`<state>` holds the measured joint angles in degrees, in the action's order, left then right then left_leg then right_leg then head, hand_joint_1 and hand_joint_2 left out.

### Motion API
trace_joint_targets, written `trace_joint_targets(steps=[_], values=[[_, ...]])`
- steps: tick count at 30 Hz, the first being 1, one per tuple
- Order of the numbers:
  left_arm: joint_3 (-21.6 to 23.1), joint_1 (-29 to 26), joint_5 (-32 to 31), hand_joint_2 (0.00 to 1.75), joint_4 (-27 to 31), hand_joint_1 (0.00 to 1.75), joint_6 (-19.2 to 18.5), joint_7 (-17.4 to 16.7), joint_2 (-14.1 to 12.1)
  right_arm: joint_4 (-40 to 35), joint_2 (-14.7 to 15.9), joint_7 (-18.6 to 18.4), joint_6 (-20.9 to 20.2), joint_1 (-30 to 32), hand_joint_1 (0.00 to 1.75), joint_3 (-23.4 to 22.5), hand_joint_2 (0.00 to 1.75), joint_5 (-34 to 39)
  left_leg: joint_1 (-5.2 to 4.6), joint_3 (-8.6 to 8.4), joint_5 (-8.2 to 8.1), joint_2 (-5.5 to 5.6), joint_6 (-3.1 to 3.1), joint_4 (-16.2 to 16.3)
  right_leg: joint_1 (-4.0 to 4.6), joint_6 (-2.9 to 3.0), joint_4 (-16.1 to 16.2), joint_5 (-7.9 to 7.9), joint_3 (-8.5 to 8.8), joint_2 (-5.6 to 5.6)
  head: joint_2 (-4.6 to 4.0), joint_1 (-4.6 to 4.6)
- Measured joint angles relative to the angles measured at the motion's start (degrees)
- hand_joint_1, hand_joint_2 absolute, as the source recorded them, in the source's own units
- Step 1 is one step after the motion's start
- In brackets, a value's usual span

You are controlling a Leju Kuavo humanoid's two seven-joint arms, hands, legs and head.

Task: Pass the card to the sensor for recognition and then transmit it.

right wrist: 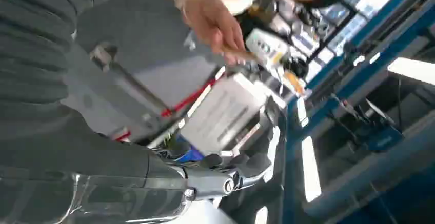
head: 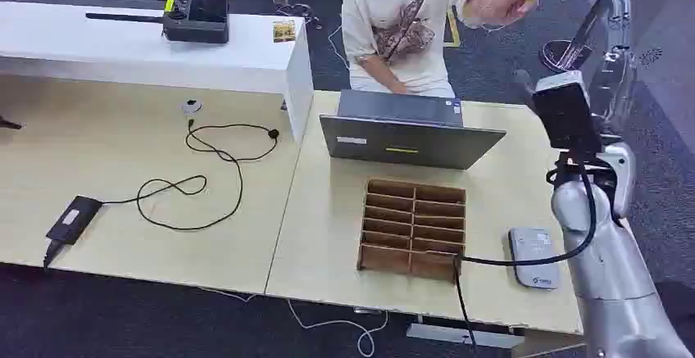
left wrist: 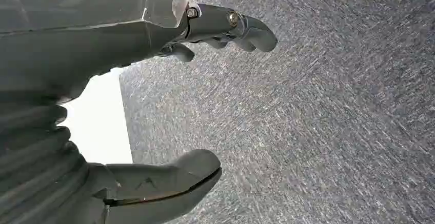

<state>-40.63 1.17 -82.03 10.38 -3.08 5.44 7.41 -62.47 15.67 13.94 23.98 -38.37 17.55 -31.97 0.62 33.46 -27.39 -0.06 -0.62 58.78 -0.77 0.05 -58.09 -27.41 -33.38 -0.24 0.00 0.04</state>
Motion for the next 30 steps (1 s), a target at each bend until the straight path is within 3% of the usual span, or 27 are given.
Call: trace_joint_targets(steps=[5,14,20,30], values=[[0.0,0.1,-0.5,1.75,0.0,0.00,-0.2,0.1,0.1,1.8,-1.2,-4.3,6.2,-3.3,0.00,2.6,1.75,-14.4,0.00,0.00,0.03,0.00,-0.04,0.0,0.00,0.00,0.0,0.01,0.01,-0.01,0.00,0.02],[0.0,0.1,-1.3,1.75,0.0,0.00,-1.0,0.3,0.1,12.3,-3.5,-13.7,10.9,-10.4,0.00,6.0,1.75,-36.9,0.00,-0.01,0.04,0.01,-0.04,0.0,0.00,-0.01,0.0,0.02,0.01,-0.02,0.00,0.02],[0.0,0.1,-1.5,1.75,0.0,0.00,-1.2,0.3,0.1,19.2,-4.6,-16.2,10.5,-13.5,0.00,6.8,1.75,-41.5,0.00,0.00,0.04,0.04,-0.04,0.0,0.00,-0.01,0.0,0.02,0.01,-0.05,0.00,0.02],[0.0,0.1,-1.6,1.75,0.0,0.00,-1.2,0.9,-0.2,26.9,-5.6,-16.9,7.9,-16.4,0.00,6.8,1.75,-42.9,0.00,0.01,0.04,0.03,-0.04,0.0,0.00,-0.01,0.0,0.02,0.01,-0.05,0.02,0.00]])
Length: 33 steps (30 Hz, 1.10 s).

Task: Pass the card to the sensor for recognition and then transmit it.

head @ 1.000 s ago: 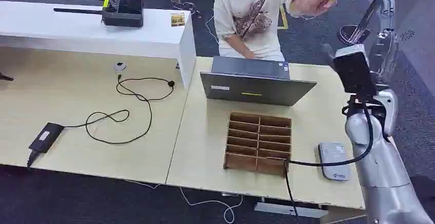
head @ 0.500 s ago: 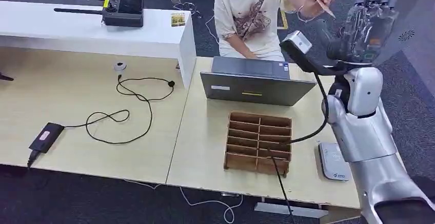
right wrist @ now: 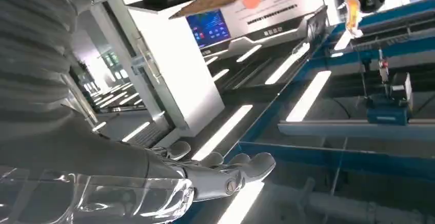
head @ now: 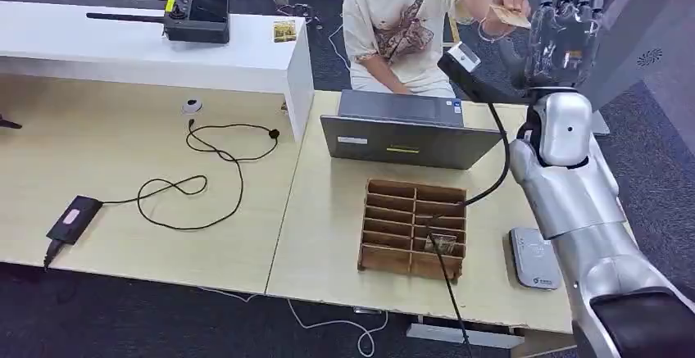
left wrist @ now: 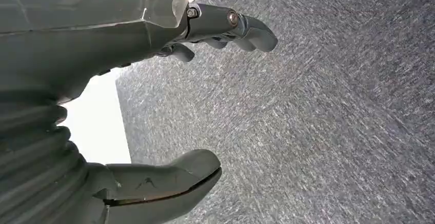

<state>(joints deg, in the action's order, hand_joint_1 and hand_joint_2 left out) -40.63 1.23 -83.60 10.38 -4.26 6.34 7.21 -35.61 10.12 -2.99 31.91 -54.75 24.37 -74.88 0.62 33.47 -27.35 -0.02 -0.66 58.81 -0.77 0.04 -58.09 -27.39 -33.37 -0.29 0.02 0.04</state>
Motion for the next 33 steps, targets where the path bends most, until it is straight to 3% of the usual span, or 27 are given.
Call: trace_joint_targets(steps=[4,5,6,7,8,9,33], values=[[0.0,0.0,-0.1,1.75,0.0,0.00,0.0,0.2,-0.1,2.0,0.0,0.0,-0.4,-0.8,0.00,0.0,1.75,-0.1,0.00,0.00,0.00,0.00,0.00,0.0,0.00,0.00,0.0,0.00,0.00,0.00,0.00,0.00],[0.0,0.0,-0.1,1.75,0.0,0.00,0.0,0.4,-0.1,2.5,0.0,0.0,-0.4,-0.9,0.35,0.0,1.75,-0.1,0.00,0.00,0.00,0.00,0.00,0.0,0.00,0.00,0.0,0.00,0.00,0.00,-0.02,0.00],[0.0,0.0,-0.1,1.75,0.0,0.00,0.0,0.4,-0.1,2.8,0.0,0.1,-0.4,-1.0,0.56,0.0,1.75,-0.1,0.00,0.00,0.00,0.00,0.00,0.0,0.00,0.00,0.0,0.00,0.00,0.00,-0.02,0.02],[0.0,0.0,-0.1,1.75,0.0,0.00,0.0,0.4,-0.1,3.1,0.0,0.1,-0.4,-1.1,1.41,0.0,1.75,-0.1,0.00,0.00,0.00,0.00,0.00,0.0,0.00,0.00,0.0,0.00,0.00,0.00,-0.02,0.00],[0.0,0.0,-0.1,1.75,0.0,0.00,0.0,0.4,-0.1,3.4,0.0,0.2,-0.4,-1.2,1.68,-0.1,1.75,0.0,0.00,0.00,0.00,0.00,0.00,0.0,0.00,0.00,0.0,0.00,0.00,0.00,-0.02,0.00],[0.0,0.0,-0.1,1.75,0.0,0.00,0.0,0.4,-0.1,3.6,0.0,0.4,-0.4,-1.2,1.75,-0.1,1.75,0.1,0.00,0.00,0.00,0.00,0.00,0.0,0.00,0.00,0.0,0.00,0.00,0.00,-0.02,0.00],[0.0,-0.1,-0.5,1.75,0.0,0.00,0.1,0.4,-0.1,5.0,0.0,2.5,1.6,-1.2,1.75,-2.0,1.75,1.1,0.00,0.00,0.00,-0.01,0.00,0.0,0.00,0.00,0.0,0.00,-0.01,0.00,-0.02,0.00]])
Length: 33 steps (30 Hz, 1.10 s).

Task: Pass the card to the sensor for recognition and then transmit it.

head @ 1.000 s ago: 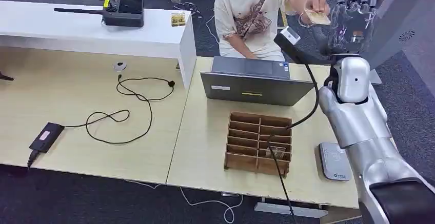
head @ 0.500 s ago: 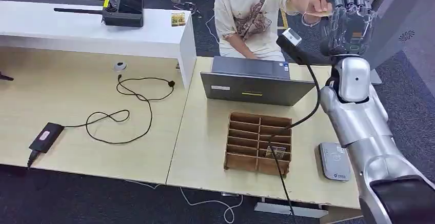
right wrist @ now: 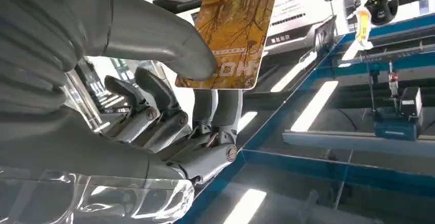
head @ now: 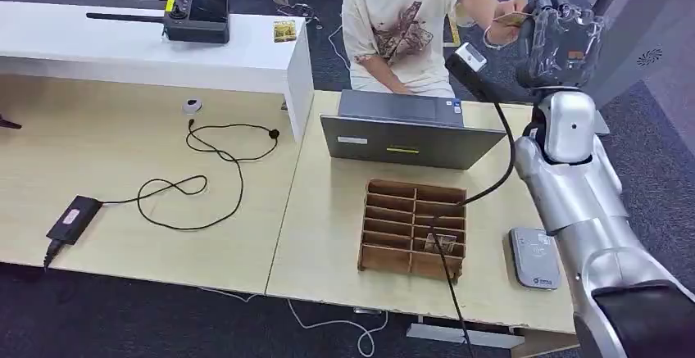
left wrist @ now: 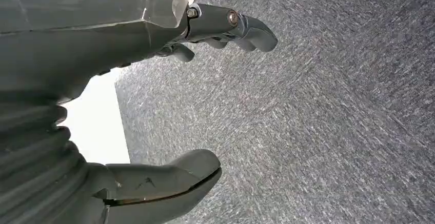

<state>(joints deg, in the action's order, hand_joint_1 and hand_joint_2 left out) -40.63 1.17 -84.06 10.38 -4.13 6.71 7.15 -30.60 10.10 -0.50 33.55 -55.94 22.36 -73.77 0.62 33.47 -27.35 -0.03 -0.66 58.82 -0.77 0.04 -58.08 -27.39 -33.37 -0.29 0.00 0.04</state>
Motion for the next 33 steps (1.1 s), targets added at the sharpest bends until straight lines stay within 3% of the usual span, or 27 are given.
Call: trace_joint_targets(steps=[4,7,15,22,26,33], values=[[0.0,0.0,0.0,1.75,0.0,0.00,0.2,0.0,0.0,-0.2,0.0,2.1,2.9,0.5,1.75,-1.0,1.75,2.5,0.00,0.01,0.00,0.00,0.00,0.0,0.00,0.00,0.0,0.00,0.00,0.00,0.00,0.02],[0.0,0.0,0.0,1.75,0.0,0.00,0.5,-0.2,0.0,-1.2,-0.5,8.0,3.5,1.3,1.75,-3.5,1.75,11.0,0.00,0.01,0.00,0.00,0.00,0.0,0.00,0.00,0.0,0.00,0.00,0.00,0.00,0.00],[0.0,0.0,0.3,1.75,0.0,0.00,0.7,-0.8,0.0,-9.6,-2.3,20.3,-7.6,5.3,1.75,-12.7,1.75,37.0,0.00,0.01,0.00,0.07,0.00,0.0,0.00,0.00,0.0,0.00,0.00,-0.07,0.02,0.02],[0.0,-0.1,0.7,1.75,0.0,0.00,0.8,-1.2,0.0,-19.0,-0.9,21.3,-18.7,10.3,1.75,-18.8,1.75,53.0,0.00,0.01,-0.01,0.08,0.01,0.0,0.00,0.00,0.0,0.00,-0.01,-0.08,0.00,0.00],[0.0,-0.1,0.7,1.75,0.0,0.00,0.8,-1.2,0.0,-21.5,1.5,21.8,-23.2,12.6,1.75,-21.9,1.75,57.8,-0.01,0.03,-0.01,0.12,0.01,0.0,-0.01,-0.01,0.0,0.00,0.00,-0.09,0.00,0.02],[0.0,-0.1,0.9,1.75,0.0,0.00,0.8,-1.2,0.0,-23.1,6.9,21.9,-34.5,17.3,1.75,-27.0,1.75,67.8,-0.01,0.04,-0.04,0.13,0.05,0.1,-0.01,-0.01,0.1,0.00,0.00,-0.10,0.00,0.00]])
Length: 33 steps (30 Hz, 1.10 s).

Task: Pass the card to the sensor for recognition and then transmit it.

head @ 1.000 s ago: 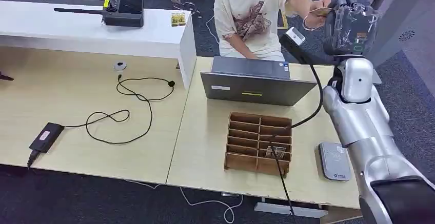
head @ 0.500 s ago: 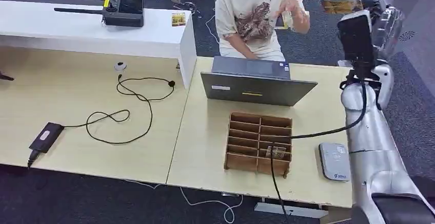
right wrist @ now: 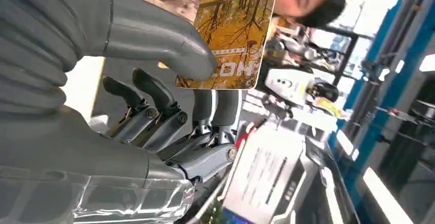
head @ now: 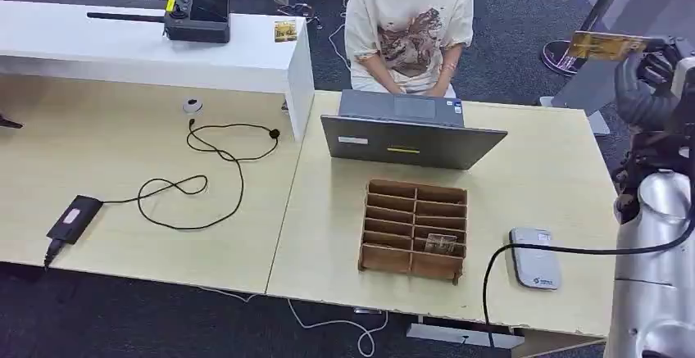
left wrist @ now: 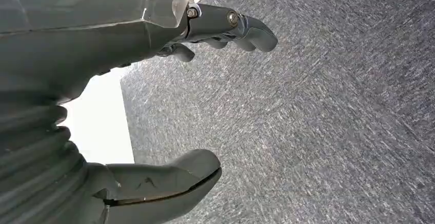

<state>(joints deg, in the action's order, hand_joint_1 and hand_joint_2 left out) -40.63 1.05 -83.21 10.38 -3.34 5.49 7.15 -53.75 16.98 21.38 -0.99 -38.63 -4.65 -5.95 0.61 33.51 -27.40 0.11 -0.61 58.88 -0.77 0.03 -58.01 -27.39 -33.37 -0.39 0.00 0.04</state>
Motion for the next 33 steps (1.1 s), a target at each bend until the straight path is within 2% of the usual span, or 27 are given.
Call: trace_joint_targets(steps=[9,17,22,27,33], values=[[0.0,0.0,-0.2,1.75,0.0,0.00,0.0,-0.4,0.0,1.9,7.9,-5.9,-15.5,4.2,1.75,-1.4,1.75,2.3,0.00,0.05,0.00,0.01,0.00,0.0,0.00,-0.01,0.0,-0.01,-0.02,-0.01,0.00,0.02],[0.0,-0.1,-0.9,1.75,0.0,0.00,0.0,-0.4,0.0,6.5,14.1,-8.1,-23.8,4.4,1.75,-0.4,1.75,0.3,-0.01,0.07,-0.03,0.01,0.04,0.0,0.00,-0.01,0.0,-0.01,-0.01,-0.02,0.02,0.00],[0.0,-0.1,-1.2,1.75,0.0,0.00,0.0,-0.4,-0.1,9.4,18.3,-7.5,-24.1,3.6,1.75,4.5,1.75,-9.7,-0.01,0.10,-0.04,0.01,0.07,0.0,0.00,-0.01,0.0,-0.01,-0.02,-0.04,0.00,0.00],[0.0,-0.1,-1.6,1.75,0.0,0.00,-0.1,-0.4,-0.1,11.6,20.9,-9.0,-24.3,3.4,1.75,8.5,1.75,-14.4,-0.01,0.12,-0.04,0.04,0.07,0.0,0.00,-0.04,0.0,-0.03,-0.02,-0.09,0.00,0.02],[0.0,0.0,-2.0,1.75,0.0,0.00,-0.3,-0.4,-0.2,13.0,22.6,-10.5,-24.7,3.7,1.75,11.4,1.75,-17.0,-0.01,0.12,-0.05,0.05,0.07,0.0,0.00,-0.05,0.0,-0.04,-0.03,-0.09,0.00,0.00]])
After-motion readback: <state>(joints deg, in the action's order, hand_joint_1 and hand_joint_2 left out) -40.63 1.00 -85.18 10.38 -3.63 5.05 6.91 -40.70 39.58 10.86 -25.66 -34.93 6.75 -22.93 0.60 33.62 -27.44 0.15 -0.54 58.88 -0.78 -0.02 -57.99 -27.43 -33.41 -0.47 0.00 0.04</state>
